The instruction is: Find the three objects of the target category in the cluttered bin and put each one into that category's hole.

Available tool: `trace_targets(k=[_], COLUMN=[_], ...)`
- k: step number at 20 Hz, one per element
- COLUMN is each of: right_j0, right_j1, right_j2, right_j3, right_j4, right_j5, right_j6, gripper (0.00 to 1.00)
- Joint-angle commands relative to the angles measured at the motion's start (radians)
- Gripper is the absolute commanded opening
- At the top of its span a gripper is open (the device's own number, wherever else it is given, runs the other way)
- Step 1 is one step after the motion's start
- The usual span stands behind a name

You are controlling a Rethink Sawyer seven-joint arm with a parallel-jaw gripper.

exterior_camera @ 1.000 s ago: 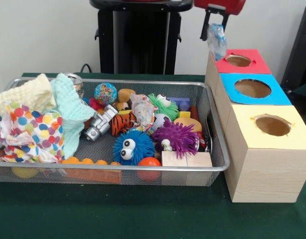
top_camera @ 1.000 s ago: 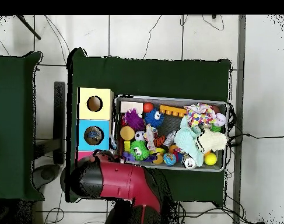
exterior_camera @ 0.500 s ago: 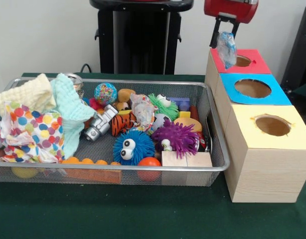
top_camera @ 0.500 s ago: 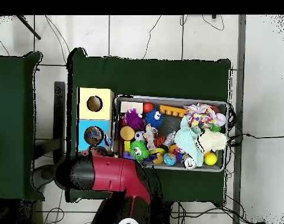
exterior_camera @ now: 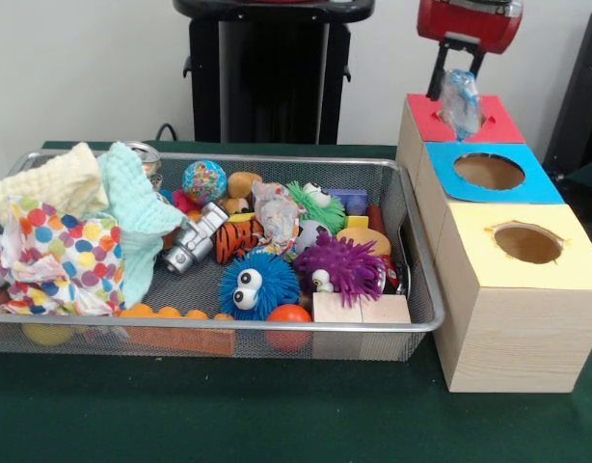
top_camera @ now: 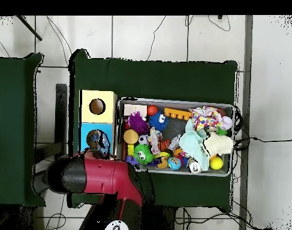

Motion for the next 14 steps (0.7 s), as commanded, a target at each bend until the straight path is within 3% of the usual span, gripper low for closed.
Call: trace_targets(k=[1,6,14], right_j0=[0.041,0.067,0.022], right_j1=[0.088,0.118,0.189], right_j2=[-0.008,-0.016,0.022], right_j3=[-0.063,-0.071,-0.048], right_j4=[0.076,0.095,0.081], right_j5=[0.002,-0.013,-0.133], right_j6=[0.34,0.356,0.315], gripper=[0.0,0.0,0.0])
